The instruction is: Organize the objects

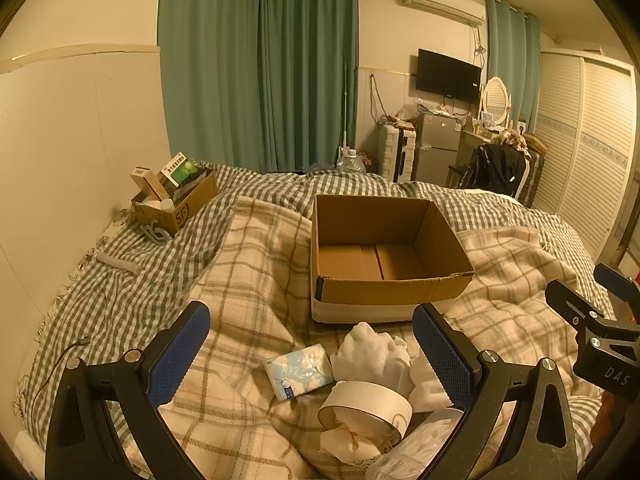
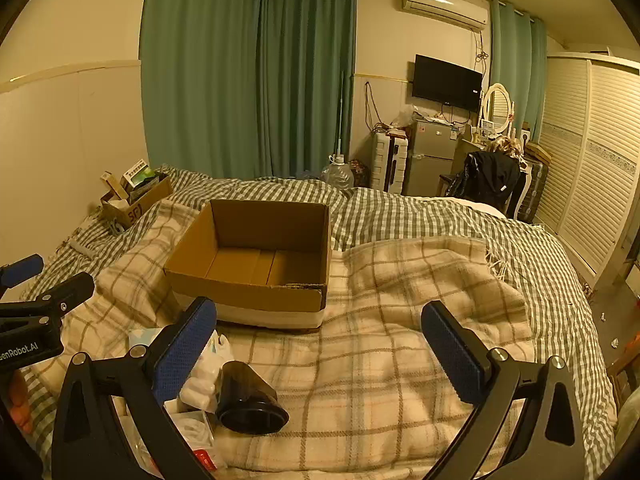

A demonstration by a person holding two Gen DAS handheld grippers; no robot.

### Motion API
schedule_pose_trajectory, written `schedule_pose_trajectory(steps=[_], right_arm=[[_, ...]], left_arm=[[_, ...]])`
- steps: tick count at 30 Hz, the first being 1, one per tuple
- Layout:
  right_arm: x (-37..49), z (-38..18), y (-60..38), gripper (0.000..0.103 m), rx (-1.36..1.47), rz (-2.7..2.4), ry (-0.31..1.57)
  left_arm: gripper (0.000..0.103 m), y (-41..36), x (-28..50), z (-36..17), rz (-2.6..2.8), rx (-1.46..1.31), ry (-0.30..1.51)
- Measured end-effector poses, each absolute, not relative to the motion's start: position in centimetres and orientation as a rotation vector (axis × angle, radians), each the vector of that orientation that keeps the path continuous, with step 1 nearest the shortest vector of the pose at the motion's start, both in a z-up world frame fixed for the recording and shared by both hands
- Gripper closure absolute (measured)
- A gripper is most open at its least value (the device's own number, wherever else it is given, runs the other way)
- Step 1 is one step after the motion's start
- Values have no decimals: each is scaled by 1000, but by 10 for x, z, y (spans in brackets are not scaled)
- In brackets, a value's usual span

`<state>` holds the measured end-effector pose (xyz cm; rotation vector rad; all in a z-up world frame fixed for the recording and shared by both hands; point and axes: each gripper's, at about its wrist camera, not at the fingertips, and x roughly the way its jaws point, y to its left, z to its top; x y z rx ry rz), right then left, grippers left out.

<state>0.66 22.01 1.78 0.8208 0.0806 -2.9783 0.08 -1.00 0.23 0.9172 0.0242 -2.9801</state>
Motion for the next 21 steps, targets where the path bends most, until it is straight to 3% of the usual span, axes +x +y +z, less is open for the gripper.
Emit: schedule_pose_trajectory(steps=[21], right_arm=[[8, 17, 219, 0, 836, -2960, 91]], left_arm=[[0, -8, 1, 3, -2981, 915, 17]])
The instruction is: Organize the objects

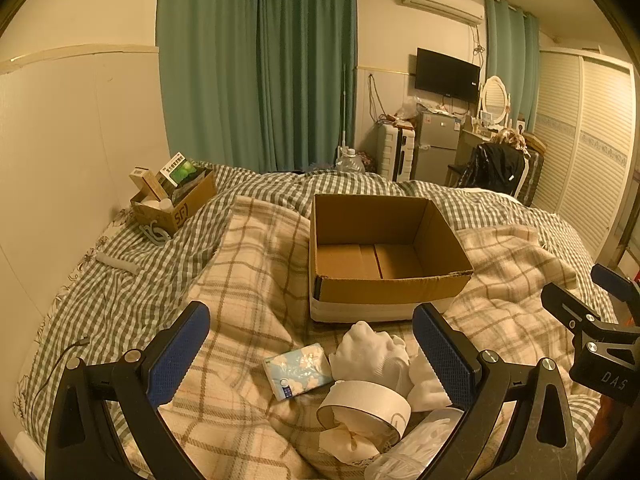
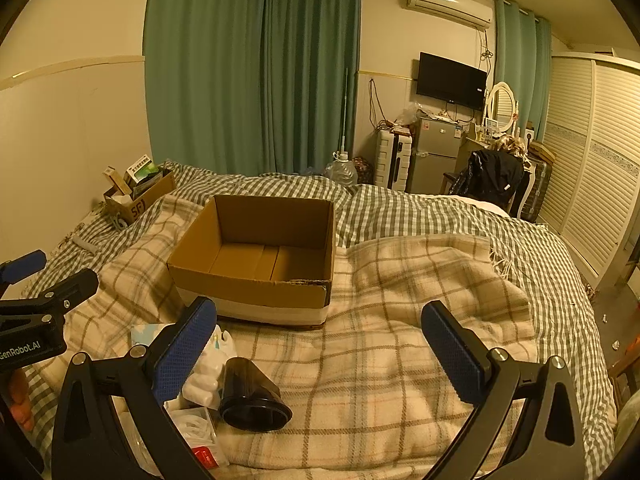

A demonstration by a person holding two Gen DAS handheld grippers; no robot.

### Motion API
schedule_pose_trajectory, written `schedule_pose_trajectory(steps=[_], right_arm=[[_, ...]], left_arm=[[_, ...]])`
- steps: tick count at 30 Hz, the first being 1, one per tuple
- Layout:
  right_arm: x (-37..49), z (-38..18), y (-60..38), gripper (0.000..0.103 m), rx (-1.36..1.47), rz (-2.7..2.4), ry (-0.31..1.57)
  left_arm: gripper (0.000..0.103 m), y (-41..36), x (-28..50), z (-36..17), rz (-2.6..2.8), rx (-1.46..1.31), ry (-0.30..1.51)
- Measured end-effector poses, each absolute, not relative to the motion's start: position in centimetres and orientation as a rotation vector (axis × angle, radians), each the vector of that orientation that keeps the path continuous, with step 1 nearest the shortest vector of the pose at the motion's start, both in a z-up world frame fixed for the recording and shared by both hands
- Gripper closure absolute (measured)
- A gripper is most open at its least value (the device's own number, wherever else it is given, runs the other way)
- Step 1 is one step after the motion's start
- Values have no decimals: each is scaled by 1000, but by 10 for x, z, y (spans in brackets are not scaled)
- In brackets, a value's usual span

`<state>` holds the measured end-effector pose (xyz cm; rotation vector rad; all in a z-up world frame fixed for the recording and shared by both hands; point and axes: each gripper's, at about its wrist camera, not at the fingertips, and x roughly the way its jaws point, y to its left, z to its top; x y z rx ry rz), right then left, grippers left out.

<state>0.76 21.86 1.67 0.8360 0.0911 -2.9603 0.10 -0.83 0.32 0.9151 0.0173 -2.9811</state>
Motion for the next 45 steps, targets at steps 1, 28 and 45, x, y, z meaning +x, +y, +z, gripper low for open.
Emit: schedule_pose_trajectory(steps=[1, 28, 45], right_arm=[[8, 17, 218, 0, 836, -2961, 91], [3, 13, 214, 0, 863, -2953, 99], [5, 12, 214, 0, 865, -2958, 119]], left_arm=[[0, -8, 1, 3, -2981, 915, 20], [0, -7, 1, 1, -2982, 916, 18], [0, -5, 1, -4, -2981, 918, 10]])
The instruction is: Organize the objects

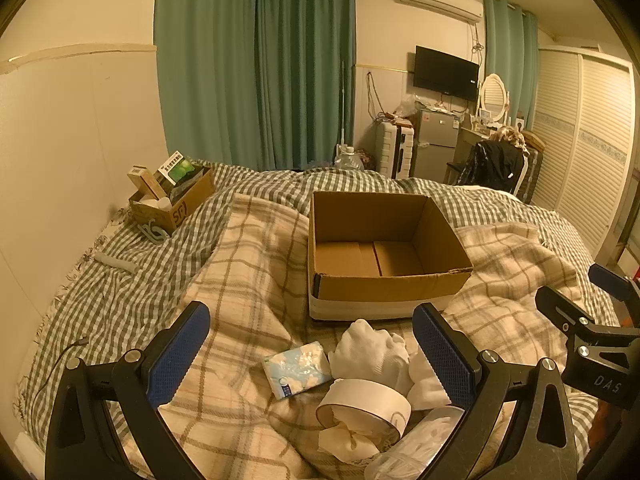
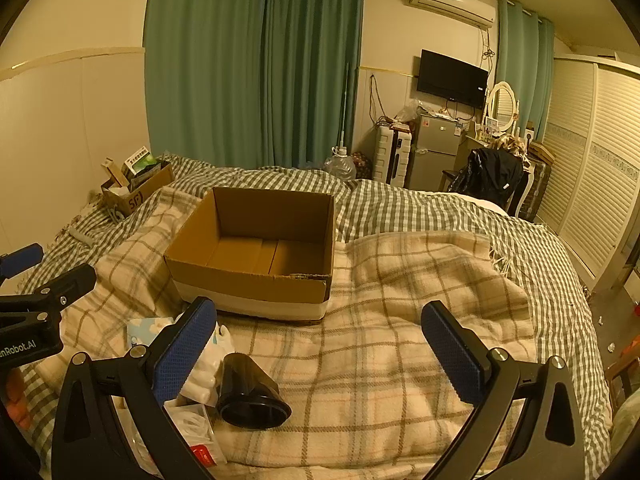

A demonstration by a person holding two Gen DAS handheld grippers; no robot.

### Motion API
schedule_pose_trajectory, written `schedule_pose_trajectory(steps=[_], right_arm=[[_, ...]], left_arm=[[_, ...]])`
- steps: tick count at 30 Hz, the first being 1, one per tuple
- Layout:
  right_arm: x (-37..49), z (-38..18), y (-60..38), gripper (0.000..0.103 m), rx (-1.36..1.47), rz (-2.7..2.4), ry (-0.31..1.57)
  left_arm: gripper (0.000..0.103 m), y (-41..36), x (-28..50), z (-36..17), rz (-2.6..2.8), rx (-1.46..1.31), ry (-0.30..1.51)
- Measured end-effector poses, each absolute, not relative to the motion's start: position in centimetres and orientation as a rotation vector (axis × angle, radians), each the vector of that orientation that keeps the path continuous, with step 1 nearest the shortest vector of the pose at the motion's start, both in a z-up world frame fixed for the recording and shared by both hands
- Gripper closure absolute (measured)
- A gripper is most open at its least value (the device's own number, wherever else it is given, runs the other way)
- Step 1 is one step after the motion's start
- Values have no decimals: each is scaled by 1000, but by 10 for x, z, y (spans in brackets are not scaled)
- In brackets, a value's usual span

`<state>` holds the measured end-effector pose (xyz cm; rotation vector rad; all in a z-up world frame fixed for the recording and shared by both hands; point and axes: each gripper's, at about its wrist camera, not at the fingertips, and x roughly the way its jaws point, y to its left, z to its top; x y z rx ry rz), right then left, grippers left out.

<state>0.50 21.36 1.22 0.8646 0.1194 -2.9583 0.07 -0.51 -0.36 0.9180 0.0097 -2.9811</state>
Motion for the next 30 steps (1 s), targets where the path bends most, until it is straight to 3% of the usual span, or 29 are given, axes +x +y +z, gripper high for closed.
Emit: schedule_pose_trajectory(steps=[12, 21, 30], right_arm=[[15, 34, 216, 0, 864, -2946, 109], [-11, -32, 193, 1, 1182, -2764, 202], [-30, -79, 192, 13, 1354, -2600, 130]], left_arm=[[0, -4, 11, 10, -3007, 891, -5], [0, 3, -7, -57, -2897, 1178, -132], [0, 8, -14, -90, -2935, 1386, -67]])
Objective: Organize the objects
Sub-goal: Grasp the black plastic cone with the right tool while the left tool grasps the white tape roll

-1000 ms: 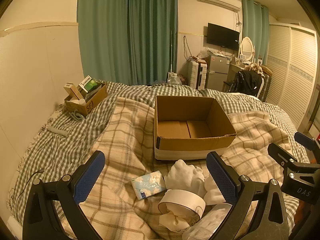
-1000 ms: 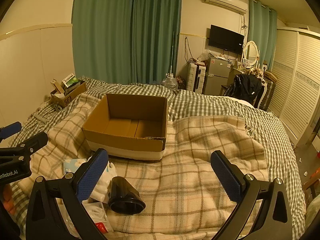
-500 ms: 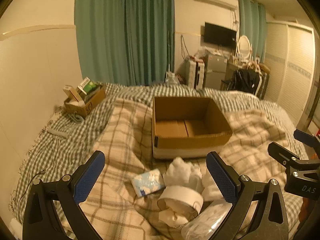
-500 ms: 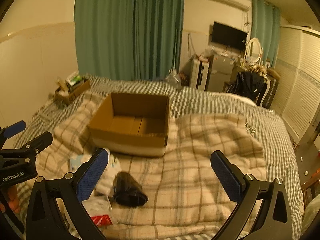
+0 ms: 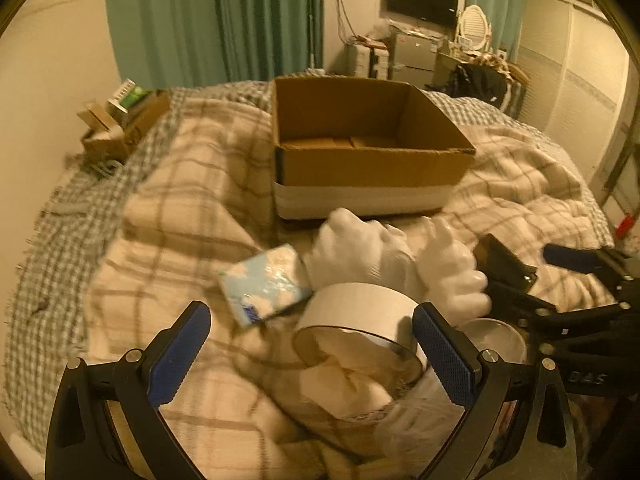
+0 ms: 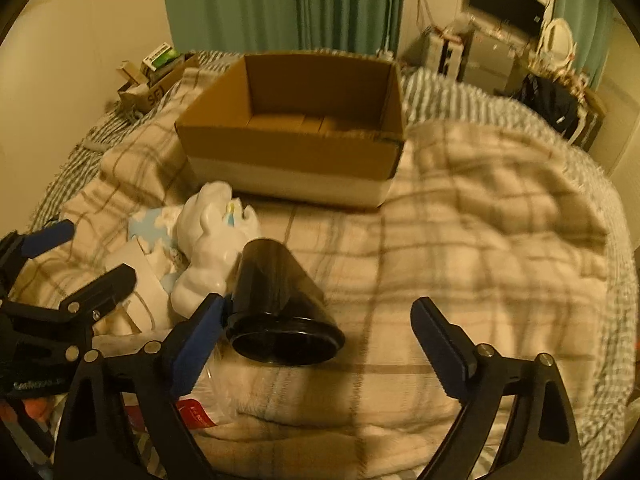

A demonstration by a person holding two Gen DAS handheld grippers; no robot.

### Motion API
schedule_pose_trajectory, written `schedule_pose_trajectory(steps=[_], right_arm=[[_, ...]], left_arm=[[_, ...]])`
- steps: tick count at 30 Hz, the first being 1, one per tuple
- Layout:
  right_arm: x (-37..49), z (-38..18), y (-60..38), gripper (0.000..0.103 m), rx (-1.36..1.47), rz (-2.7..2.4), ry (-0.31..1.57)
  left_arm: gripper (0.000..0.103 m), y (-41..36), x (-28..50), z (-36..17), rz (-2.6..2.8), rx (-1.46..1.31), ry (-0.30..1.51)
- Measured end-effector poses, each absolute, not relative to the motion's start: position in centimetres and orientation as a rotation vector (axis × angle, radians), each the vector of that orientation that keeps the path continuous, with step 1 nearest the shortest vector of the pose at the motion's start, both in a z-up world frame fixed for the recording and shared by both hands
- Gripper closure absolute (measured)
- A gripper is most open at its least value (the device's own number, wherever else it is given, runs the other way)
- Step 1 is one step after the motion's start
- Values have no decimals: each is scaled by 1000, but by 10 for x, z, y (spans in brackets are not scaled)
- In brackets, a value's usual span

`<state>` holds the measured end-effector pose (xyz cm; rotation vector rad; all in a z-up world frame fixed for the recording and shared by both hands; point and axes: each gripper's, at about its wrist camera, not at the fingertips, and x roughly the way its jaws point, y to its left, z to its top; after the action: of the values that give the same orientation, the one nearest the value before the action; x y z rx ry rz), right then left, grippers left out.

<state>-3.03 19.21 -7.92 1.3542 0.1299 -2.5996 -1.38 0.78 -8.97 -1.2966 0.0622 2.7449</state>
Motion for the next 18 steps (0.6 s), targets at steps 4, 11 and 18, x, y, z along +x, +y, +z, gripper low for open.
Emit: schedule_pose_trajectory(steps=[4, 11, 18], right_arm=[[-32, -82, 195, 38, 1359, -2532, 55], [-29, -66, 209, 42, 1334, -2567, 27], [-28, -52, 220, 42, 1292, -2602, -6]], left_arm=[[0, 11, -19, -99, 2667, -1333, 17], [1, 21, -27, -109, 2553, -1379, 57], [15, 12, -48, -130, 2413, -1441, -148]])
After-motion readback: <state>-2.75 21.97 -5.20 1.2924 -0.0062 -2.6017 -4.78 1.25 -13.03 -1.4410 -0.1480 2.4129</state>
